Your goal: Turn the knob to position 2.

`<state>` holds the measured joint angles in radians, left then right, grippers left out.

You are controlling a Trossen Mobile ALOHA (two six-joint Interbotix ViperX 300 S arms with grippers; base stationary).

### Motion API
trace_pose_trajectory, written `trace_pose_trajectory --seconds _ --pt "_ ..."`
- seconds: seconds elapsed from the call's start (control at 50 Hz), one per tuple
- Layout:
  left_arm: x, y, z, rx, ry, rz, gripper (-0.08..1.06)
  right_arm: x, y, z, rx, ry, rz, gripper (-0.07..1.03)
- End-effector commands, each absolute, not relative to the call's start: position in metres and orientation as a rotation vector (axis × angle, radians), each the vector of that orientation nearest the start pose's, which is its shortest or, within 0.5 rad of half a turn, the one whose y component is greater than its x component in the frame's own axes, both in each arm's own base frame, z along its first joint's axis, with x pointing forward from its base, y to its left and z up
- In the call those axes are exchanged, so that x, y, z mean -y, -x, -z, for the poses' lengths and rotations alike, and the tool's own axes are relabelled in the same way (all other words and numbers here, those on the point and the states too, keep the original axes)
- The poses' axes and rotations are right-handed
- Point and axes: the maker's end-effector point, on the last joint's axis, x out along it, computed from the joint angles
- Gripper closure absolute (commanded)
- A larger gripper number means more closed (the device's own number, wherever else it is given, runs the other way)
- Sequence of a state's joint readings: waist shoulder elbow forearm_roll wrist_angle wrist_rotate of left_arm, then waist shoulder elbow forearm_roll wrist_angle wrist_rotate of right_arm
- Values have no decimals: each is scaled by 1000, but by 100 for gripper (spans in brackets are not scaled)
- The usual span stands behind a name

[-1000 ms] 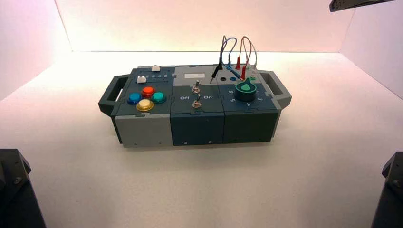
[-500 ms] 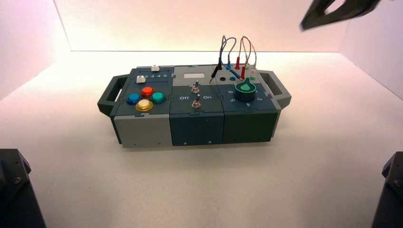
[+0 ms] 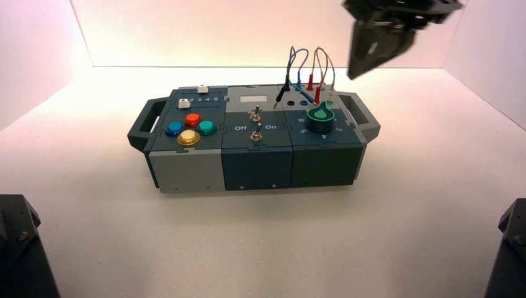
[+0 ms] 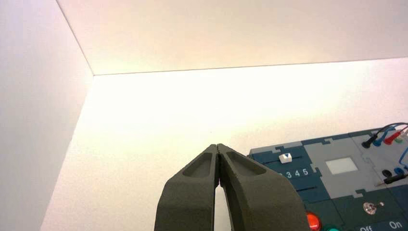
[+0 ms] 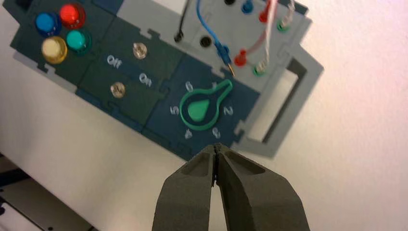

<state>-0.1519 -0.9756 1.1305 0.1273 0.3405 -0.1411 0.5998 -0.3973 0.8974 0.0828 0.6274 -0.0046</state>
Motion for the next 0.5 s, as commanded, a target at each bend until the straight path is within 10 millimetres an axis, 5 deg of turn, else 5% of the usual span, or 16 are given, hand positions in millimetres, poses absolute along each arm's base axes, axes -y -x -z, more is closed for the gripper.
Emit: trace_pose_trajectory --seconds 0.02,0.5 --pt "29 -239 -230 -452 -23 104 101 -182 -243 -134 -1089 261 -562 98" --pt "30 -240 -228 -463 -23 105 101 -205 -276 -99 -1185 322 -562 98"
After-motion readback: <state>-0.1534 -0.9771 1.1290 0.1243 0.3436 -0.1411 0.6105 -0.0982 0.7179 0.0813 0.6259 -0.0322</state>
